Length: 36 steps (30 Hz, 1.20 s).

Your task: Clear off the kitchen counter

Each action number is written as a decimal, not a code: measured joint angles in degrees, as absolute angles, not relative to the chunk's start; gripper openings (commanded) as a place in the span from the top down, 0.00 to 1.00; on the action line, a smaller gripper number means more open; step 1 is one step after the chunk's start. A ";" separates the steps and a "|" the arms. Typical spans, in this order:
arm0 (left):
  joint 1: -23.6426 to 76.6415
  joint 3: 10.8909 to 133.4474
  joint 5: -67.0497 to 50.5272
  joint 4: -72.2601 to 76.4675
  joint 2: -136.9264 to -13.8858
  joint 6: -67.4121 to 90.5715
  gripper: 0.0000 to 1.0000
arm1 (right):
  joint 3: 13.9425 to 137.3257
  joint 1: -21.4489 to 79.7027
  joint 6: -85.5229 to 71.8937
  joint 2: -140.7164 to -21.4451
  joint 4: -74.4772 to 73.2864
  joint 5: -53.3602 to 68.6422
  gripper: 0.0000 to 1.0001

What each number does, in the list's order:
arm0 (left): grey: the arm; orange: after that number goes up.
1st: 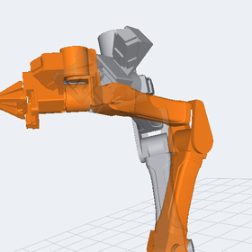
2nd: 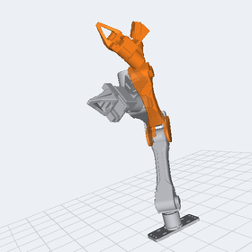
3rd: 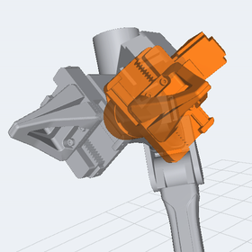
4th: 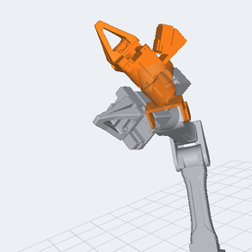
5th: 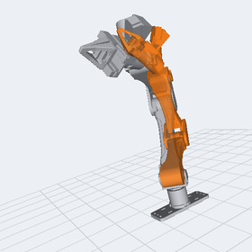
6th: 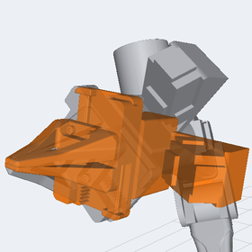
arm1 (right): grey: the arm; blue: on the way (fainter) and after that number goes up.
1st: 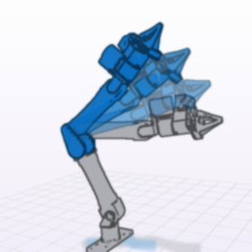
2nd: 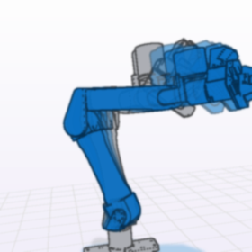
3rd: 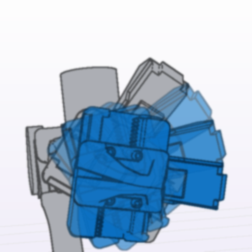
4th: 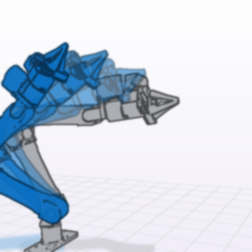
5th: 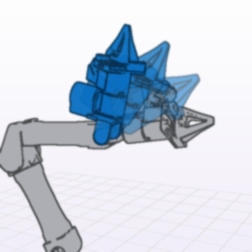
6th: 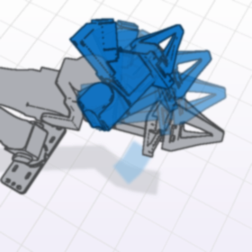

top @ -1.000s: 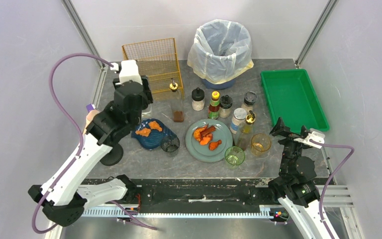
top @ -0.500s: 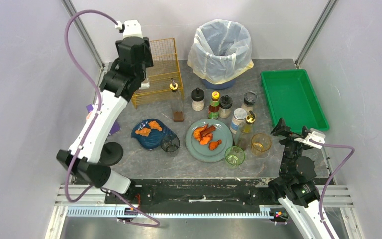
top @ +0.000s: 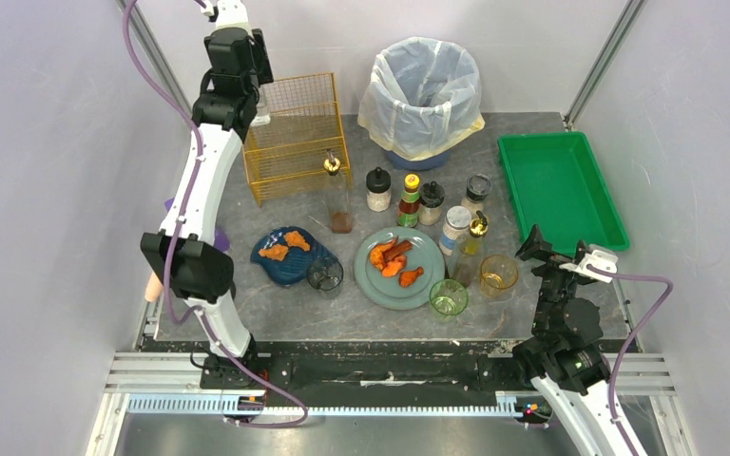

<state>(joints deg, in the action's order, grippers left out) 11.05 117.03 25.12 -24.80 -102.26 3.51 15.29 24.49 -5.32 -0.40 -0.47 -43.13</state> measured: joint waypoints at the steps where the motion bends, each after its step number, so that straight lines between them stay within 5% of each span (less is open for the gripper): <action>1: 10.17 117.60 24.05 -24.29 -103.31 3.51 0.98 | 15.18 24.40 -5.28 -0.40 -0.43 -42.94 0.02; 20: 2.85 127.79 12.88 -18.46 -116.49 3.55 0.98 | 13.52 20.32 -4.27 -0.40 1.87 -38.37 0.02; 36: 2.70 123.92 11.84 -13.13 -116.99 1.52 0.98 | 13.52 20.08 -4.25 -0.40 2.52 -37.74 0.02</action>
<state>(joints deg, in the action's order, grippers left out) 2.70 123.92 11.84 -13.13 -116.99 1.52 13.52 20.08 -4.25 -0.40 2.52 -37.74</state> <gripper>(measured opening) 0.639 0.979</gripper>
